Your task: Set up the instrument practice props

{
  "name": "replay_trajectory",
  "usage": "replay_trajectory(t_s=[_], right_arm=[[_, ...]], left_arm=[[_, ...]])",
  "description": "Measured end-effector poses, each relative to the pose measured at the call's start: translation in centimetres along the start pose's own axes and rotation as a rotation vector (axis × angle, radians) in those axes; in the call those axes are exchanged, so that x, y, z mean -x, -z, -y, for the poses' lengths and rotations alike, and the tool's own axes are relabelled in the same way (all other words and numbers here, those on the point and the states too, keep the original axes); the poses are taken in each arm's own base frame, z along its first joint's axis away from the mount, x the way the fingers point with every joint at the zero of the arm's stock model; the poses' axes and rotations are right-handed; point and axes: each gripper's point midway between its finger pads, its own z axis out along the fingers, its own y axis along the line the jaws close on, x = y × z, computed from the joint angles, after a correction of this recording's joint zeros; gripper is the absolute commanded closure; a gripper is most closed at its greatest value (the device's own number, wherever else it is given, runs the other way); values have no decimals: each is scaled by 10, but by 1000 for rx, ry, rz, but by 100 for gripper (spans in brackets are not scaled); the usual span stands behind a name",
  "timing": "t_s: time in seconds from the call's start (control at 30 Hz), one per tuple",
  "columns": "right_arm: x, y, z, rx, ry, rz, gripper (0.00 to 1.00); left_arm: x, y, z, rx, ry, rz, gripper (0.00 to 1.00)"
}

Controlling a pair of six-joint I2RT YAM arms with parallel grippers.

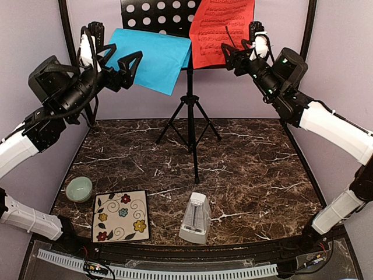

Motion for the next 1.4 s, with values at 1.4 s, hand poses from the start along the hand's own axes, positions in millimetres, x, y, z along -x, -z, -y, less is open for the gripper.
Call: replay_trajectory(t_s=[1.4], right_arm=[[-24,10,-10,53,-74,-92,24]], left_arm=[[-10,-22,8,-40,5,82,32]])
